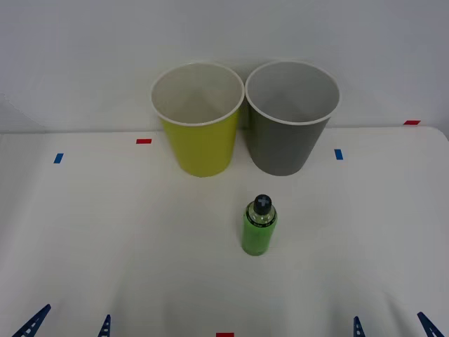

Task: Put cans in the gray bin and PET bottles in the light green bin.

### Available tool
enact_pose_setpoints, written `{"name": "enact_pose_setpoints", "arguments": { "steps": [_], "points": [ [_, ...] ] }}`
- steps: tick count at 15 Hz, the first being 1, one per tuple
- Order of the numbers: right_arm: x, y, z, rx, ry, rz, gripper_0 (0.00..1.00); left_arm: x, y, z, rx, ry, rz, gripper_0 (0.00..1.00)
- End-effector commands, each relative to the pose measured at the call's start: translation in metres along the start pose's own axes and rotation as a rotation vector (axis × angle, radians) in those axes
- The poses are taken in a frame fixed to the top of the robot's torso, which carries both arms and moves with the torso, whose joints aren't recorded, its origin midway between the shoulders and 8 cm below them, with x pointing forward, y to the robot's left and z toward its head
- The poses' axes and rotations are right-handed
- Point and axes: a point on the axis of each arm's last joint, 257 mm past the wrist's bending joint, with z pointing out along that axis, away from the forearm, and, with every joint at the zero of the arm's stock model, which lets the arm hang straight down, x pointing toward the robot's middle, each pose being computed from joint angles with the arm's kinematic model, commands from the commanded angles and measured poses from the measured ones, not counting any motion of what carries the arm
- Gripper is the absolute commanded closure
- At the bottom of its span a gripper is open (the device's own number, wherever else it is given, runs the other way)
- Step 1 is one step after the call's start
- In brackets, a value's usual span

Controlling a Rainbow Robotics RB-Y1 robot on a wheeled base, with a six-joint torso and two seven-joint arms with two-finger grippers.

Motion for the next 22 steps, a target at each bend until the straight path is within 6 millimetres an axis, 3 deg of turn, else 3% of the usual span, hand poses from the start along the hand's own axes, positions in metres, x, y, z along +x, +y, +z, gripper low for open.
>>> {"name": "enact_pose_setpoints", "arguments": {
  "steps": [1,22],
  "points": [
    [0.0,0.0,0.0,0.0,0.0,0.0,0.0,0.0,0.0,0.0,0.0,0.0,0.0,0.0],
    [0.0,0.0,0.0,0.0,0.0,0.0,0.0,0.0,0.0,0.0,0.0,0.0,0.0,0.0]
  ]
}}
